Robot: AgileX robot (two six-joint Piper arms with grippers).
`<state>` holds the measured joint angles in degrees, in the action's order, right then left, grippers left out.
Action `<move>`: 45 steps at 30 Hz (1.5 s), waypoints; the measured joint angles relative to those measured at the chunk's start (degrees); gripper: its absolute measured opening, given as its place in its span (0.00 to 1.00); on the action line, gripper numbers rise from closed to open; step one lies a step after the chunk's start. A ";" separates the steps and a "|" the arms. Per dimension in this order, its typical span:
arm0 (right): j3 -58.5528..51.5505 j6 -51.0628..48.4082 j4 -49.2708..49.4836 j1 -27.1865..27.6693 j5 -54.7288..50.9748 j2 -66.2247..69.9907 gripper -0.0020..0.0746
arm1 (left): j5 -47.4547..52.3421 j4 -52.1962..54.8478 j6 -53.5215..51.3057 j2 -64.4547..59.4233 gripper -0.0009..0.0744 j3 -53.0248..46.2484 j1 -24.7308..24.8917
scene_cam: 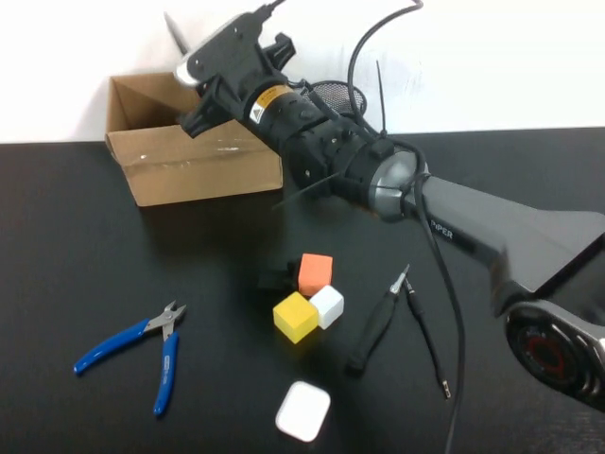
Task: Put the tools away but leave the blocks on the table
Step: Place the Scissors into the box, then pick up the long Screwdriver from the table
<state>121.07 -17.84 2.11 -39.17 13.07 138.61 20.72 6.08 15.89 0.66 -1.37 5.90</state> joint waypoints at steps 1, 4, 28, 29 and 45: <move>0.26 -0.13 0.72 0.00 -0.39 0.10 0.43 | 0.00 0.00 0.00 0.00 0.01 0.00 0.00; 0.53 -0.35 3.56 0.00 -1.78 -0.57 0.42 | 0.00 0.00 0.00 0.00 0.01 0.00 0.00; -0.83 20.21 -29.63 1.51 -74.79 -36.55 0.02 | 0.00 0.00 0.00 0.00 0.01 0.00 0.00; -2.37 21.13 -29.73 2.00 -75.34 -37.27 0.02 | 0.00 0.00 0.00 0.00 0.01 0.00 0.00; -43.67 37.79 -18.56 3.83 -60.43 -43.81 0.02 | 0.00 0.00 0.00 0.00 0.01 0.00 0.00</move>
<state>77.40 19.95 -16.45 -35.34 -47.37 94.80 20.72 6.08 15.89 0.66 -1.37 5.90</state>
